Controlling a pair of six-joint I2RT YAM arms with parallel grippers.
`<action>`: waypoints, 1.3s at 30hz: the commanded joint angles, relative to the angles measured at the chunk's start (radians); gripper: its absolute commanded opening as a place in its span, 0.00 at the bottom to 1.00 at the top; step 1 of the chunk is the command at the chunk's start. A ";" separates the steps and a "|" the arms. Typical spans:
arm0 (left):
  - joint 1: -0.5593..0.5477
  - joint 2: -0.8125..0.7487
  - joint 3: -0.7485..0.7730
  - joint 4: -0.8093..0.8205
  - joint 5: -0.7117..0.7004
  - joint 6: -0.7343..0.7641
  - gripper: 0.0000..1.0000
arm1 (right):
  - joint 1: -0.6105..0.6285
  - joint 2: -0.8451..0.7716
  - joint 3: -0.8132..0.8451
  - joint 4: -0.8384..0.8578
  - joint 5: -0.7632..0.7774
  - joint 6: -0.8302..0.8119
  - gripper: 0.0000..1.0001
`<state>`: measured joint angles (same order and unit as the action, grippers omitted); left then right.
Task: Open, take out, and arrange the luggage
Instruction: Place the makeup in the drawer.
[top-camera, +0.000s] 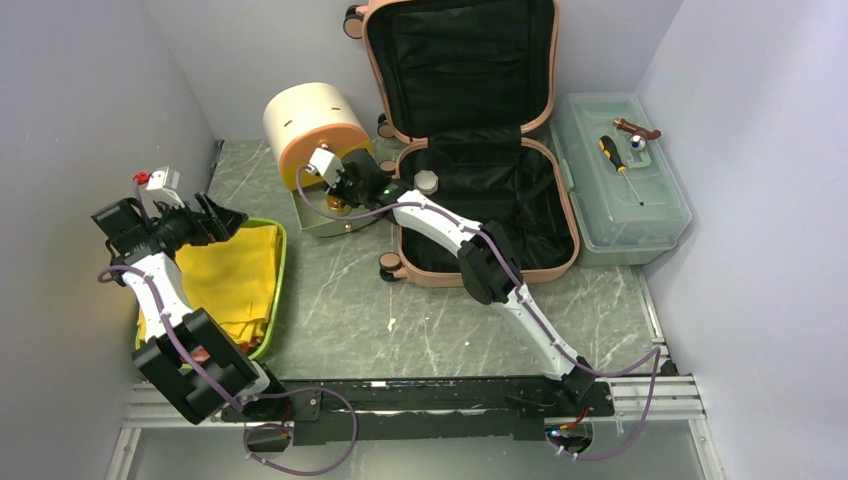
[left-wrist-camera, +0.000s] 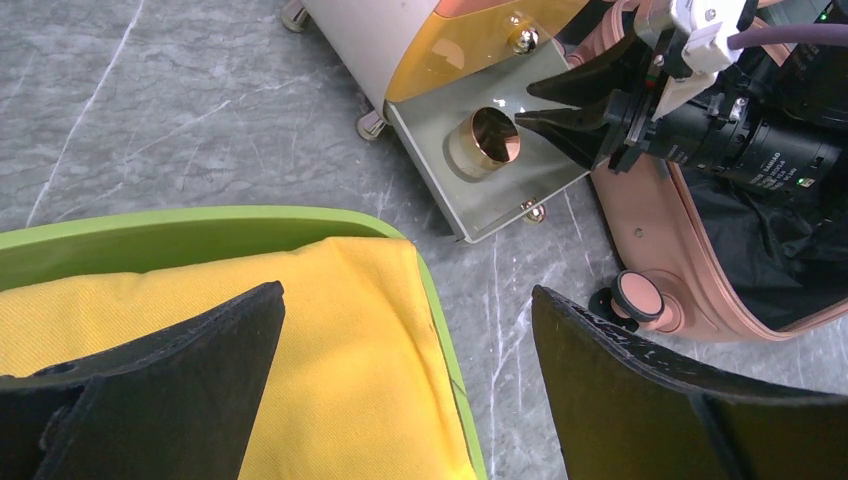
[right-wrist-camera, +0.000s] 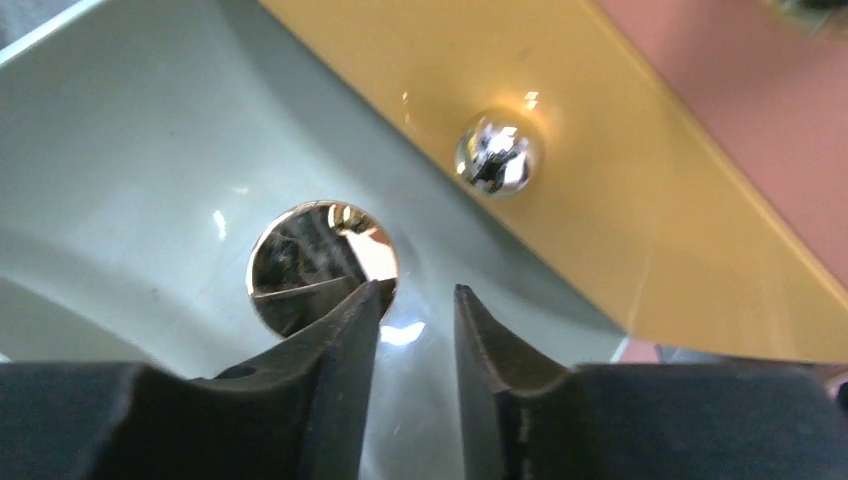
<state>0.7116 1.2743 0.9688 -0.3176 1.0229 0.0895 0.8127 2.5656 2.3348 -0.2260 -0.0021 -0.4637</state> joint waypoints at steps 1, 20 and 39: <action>-0.002 0.000 -0.007 0.031 0.014 0.004 0.99 | 0.003 -0.106 -0.017 -0.100 -0.048 0.077 0.30; -0.001 0.011 -0.010 0.032 0.011 0.009 0.99 | 0.003 -0.097 0.004 -0.251 -0.226 0.105 0.21; -0.001 0.018 -0.008 0.032 0.000 0.013 0.99 | 0.002 -0.018 -0.021 -0.035 -0.125 -0.309 0.25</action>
<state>0.7116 1.2900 0.9684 -0.3111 1.0218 0.0898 0.8131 2.5458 2.3211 -0.3466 -0.1593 -0.6128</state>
